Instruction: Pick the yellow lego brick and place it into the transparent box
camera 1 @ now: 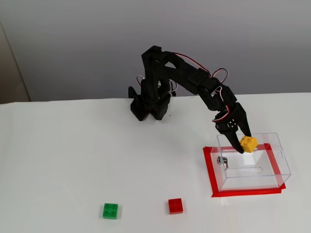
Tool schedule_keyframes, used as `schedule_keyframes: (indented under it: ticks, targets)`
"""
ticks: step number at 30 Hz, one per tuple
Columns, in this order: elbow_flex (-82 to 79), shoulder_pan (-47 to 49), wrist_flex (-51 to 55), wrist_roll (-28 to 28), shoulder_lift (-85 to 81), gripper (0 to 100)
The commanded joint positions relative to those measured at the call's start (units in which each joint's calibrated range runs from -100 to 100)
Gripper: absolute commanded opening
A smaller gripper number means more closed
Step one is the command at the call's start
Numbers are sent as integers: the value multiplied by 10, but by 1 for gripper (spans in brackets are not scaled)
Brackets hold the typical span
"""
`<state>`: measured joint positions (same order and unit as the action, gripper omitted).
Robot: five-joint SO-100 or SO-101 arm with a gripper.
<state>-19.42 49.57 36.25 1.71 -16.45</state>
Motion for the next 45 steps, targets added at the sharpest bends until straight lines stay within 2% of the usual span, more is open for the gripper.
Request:
schedule_keyframes:
  ticks: [1,3,7,9,33,36,41,45]
  targets:
    - [29,-11,-9,2,-10,15]
    - [29,-13,-9,2,-11,16]
    - [27,-13,-9,-2,-12,31]
    - [26,-12,-9,-2,-12,35]
    - [28,-26,-2,-4,-13,36]
    - [21,-38,-1,-5,-31,30]
    - [-2,-82,27,-10,-79,11]
    - [-22,-120,68,-25,-119,2]
